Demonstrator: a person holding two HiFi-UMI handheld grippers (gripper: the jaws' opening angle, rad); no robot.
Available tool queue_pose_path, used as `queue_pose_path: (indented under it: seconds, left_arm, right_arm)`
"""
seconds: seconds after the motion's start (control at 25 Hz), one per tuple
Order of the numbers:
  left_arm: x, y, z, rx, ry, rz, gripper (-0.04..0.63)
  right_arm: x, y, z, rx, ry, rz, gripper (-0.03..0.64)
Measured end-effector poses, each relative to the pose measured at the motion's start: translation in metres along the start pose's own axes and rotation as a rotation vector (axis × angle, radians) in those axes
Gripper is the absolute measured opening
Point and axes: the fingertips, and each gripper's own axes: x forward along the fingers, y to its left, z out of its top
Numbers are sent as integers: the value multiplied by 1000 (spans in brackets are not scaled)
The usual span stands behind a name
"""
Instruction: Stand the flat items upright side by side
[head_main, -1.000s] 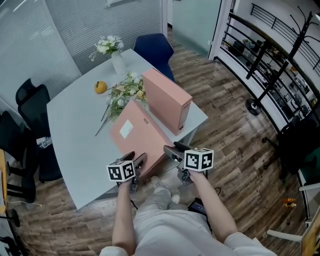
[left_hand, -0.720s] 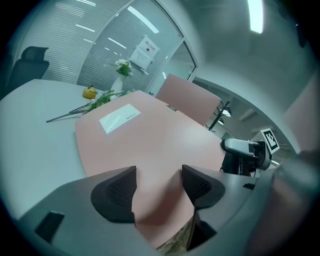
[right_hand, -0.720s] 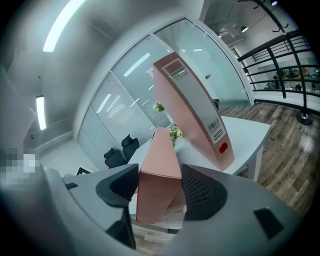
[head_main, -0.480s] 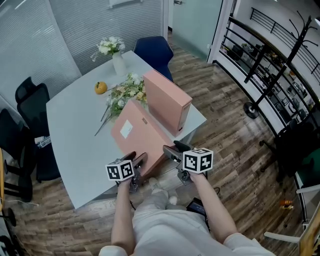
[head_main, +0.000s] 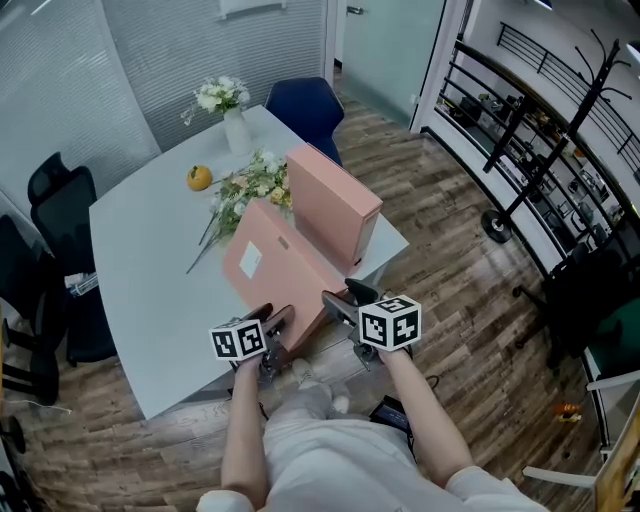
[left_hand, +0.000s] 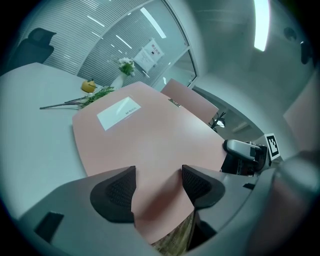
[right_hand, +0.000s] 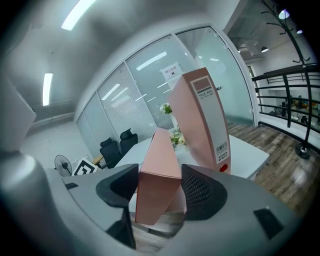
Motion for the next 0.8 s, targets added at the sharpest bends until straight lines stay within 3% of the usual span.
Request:
queue_pose_path:
  seconds: [0.4, 0.8]
  left_arm:
    - [7, 1, 2, -57, -35, -83, 287]
    - [16, -4, 5, -233, -96, -204, 287]
  right_arm:
    - [2, 15, 14, -145, 13, -25, 282]
    - [3, 31, 25, -274, 24, -29, 281]
